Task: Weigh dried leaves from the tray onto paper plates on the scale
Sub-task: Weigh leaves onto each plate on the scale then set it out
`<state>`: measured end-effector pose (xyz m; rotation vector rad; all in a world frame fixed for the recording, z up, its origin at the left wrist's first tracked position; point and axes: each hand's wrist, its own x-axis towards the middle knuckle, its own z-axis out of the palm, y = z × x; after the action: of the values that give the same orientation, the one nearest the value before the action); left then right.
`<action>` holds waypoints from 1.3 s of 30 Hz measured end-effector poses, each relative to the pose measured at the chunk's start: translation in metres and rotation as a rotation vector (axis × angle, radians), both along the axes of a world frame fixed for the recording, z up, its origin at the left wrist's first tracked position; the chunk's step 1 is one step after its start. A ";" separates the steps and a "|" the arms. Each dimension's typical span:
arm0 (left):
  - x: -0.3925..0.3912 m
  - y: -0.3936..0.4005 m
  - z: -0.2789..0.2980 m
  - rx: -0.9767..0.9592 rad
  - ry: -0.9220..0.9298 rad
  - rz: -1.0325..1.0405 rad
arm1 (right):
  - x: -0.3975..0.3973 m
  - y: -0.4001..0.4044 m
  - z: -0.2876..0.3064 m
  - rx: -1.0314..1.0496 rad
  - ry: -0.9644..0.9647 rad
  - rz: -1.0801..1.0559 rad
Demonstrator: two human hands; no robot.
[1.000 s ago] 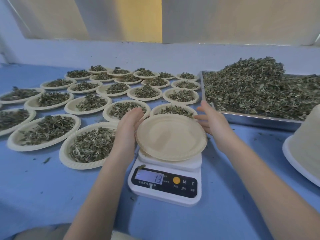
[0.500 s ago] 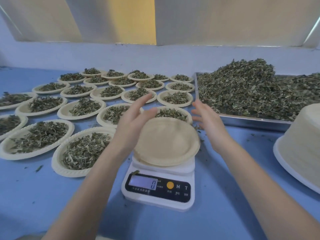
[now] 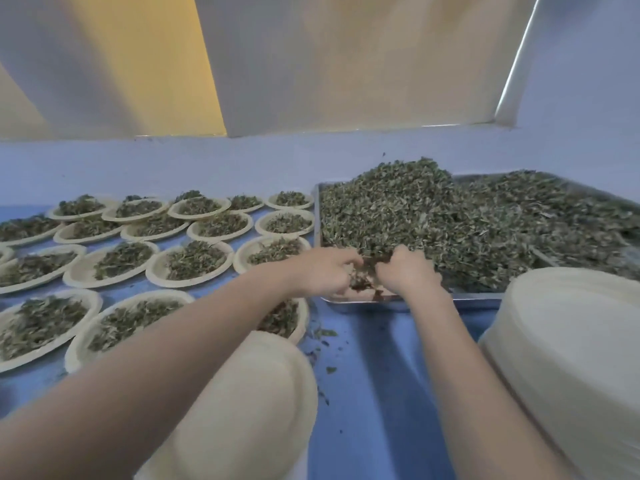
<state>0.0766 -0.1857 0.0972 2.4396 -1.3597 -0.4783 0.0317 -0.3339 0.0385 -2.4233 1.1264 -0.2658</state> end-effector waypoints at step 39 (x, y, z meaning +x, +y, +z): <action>0.055 -0.045 -0.051 -0.210 -0.042 0.252 | 0.058 -0.008 -0.027 -0.170 0.210 0.398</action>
<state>0.1312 -0.2306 0.0466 2.4110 -1.0384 -0.2126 0.0897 -0.3421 0.0114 -2.8115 0.6979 0.0228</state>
